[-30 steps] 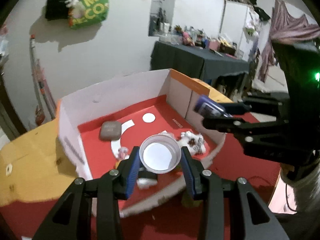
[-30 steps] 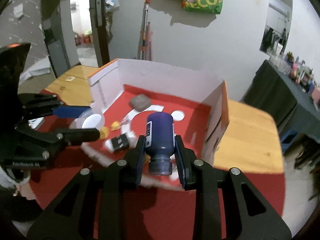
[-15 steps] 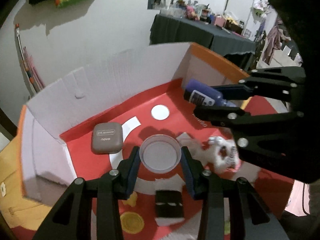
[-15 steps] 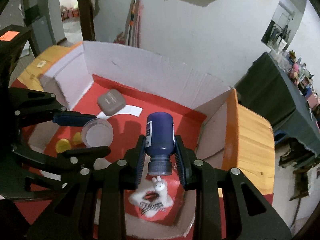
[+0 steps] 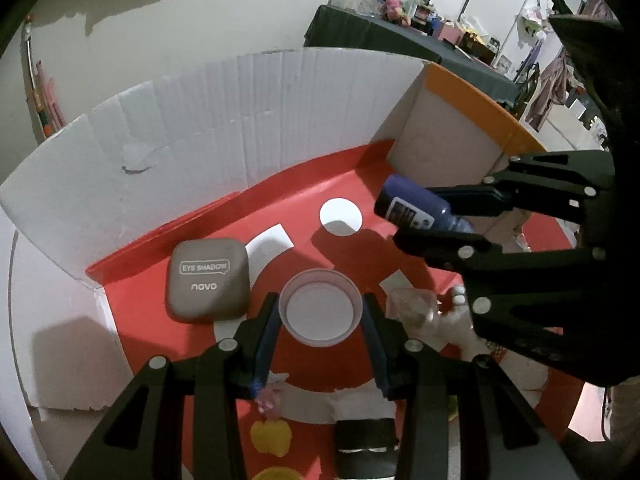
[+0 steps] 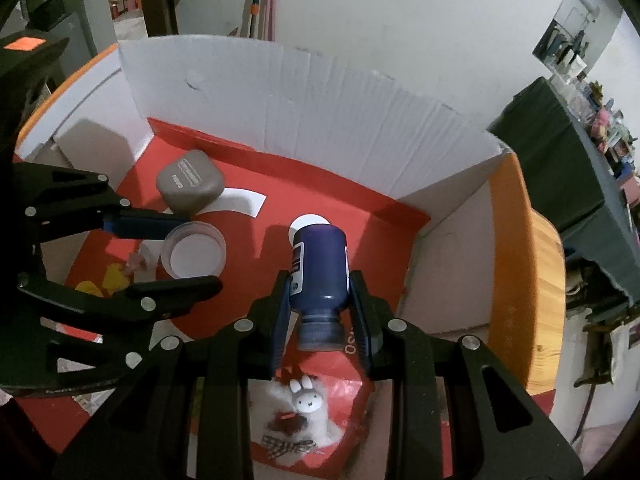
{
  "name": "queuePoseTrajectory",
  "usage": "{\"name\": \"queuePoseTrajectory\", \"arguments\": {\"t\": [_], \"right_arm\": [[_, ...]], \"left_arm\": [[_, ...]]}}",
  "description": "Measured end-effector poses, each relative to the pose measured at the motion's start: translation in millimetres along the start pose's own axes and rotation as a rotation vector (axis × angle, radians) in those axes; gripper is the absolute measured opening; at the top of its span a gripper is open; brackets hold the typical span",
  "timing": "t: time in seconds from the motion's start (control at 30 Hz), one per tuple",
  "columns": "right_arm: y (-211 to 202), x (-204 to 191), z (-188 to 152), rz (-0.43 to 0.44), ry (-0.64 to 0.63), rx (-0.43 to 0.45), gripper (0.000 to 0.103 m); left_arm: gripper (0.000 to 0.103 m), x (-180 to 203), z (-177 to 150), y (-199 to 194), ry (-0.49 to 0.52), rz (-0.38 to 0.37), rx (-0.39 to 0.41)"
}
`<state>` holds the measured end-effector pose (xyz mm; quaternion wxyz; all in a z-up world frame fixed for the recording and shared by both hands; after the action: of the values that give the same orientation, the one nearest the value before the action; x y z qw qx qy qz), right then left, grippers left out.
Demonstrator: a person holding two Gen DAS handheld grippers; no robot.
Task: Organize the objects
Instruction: 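Lower the lid and bottle into the box onto the red floor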
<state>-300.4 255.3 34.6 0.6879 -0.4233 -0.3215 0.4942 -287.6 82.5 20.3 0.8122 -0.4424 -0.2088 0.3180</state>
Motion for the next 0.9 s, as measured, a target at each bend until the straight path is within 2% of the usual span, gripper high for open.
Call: {"name": "queuePoseTrajectory", "arguments": {"t": [0.53,0.9], "right_arm": [[18,0,-3,-0.010,-0.014,-0.064,0.027],[22,1,-8,0.009,-0.002,-0.090,0.027]], "left_arm": [[0.042,1,-2,10,0.012,-0.007,-0.072],[0.043,3,-6,5,0.020,-0.006,-0.066]]}}
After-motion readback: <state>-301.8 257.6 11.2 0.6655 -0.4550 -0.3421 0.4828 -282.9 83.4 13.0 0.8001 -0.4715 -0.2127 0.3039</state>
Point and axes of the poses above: each gripper's, at about its wrist camera, not at the fingertips, and y roughly the way its jaws point, x to its right, z to its top, the point moved 2 cm from there along y, roughly the way its jaws point, and after that the axes turned 14 degrees about y, right-handed, at the moved point
